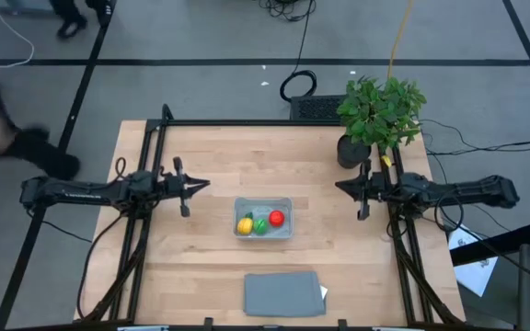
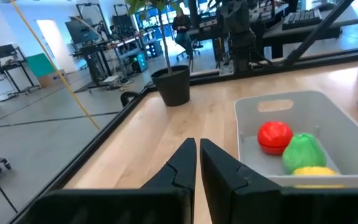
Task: Pick and placing Produce into tupperware
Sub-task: Return to Home Position
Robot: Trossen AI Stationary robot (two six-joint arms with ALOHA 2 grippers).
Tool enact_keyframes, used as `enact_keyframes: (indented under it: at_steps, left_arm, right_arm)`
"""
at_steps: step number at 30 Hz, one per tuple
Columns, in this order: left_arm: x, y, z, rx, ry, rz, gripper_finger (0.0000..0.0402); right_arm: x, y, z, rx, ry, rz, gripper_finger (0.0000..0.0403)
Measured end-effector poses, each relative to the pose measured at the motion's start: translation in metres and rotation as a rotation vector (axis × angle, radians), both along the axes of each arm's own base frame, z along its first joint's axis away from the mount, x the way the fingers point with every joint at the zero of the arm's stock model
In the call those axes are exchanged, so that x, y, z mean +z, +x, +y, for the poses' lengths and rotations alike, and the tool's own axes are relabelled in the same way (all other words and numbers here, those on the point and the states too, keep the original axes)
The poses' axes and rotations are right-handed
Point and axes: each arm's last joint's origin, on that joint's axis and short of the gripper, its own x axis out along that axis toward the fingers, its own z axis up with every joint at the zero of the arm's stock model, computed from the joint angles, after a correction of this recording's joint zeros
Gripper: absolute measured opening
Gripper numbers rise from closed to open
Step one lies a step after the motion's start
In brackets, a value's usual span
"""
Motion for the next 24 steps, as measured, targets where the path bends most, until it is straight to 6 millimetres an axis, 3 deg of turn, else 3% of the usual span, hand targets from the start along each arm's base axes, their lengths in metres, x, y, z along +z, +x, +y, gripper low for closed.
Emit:
enact_keyframes:
  at_steps: [24]
  left_arm:
    - [0.004, -0.015, -0.002, -0.045, -0.014, 0.046, 0.0026]
  right_arm:
    - [0.005, -0.01, 0.002, 0.103, 0.022, -0.066, 0.0]
